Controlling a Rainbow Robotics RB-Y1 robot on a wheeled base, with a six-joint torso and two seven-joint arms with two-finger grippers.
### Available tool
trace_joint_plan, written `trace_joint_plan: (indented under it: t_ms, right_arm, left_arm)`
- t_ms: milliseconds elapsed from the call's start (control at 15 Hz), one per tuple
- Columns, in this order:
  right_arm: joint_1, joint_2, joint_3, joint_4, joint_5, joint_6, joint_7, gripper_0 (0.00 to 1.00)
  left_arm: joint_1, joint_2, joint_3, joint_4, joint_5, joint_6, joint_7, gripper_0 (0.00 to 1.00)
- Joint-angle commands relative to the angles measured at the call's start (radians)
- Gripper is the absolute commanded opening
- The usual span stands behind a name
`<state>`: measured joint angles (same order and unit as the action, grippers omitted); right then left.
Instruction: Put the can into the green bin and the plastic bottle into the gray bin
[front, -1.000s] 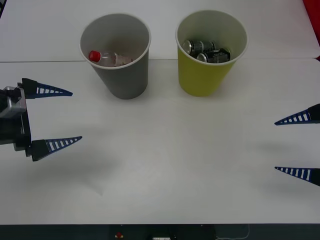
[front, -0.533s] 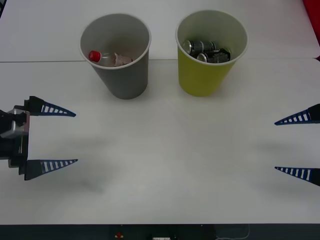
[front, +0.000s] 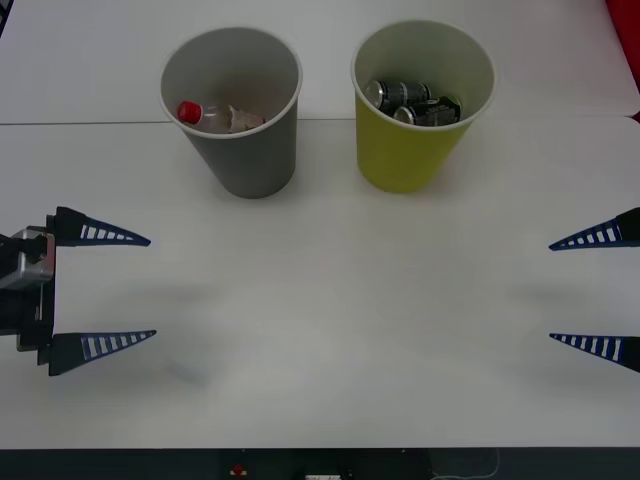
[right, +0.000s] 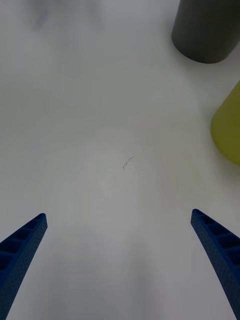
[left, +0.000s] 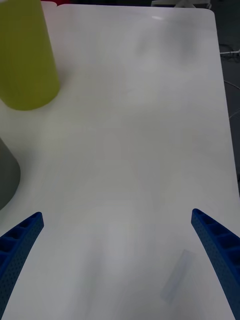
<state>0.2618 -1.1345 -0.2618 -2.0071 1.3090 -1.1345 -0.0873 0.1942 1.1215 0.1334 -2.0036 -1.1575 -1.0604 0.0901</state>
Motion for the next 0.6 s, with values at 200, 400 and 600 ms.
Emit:
trace_joint_plan:
  t_ms: [200,400,600]
  right_arm:
    - [0.0,0.0,0.0,0.0,0.0,0.0,0.0,1.0]
    - [0.0,0.0,0.0,0.0,0.0,0.0,0.0,1.0]
    - [0.0,0.0,0.0,0.0,0.0,0.0,0.0,1.0]
  left_arm:
    - [0.002,0.0,0.0,0.002,-0.021,0.007,0.002,1.0]
    - [0.002,0.0,0.0,0.002,-0.051,0.023,0.008,1.0]
    - [0.002,0.0,-0.001,0.005,-0.064,0.037,0.013,1.0]
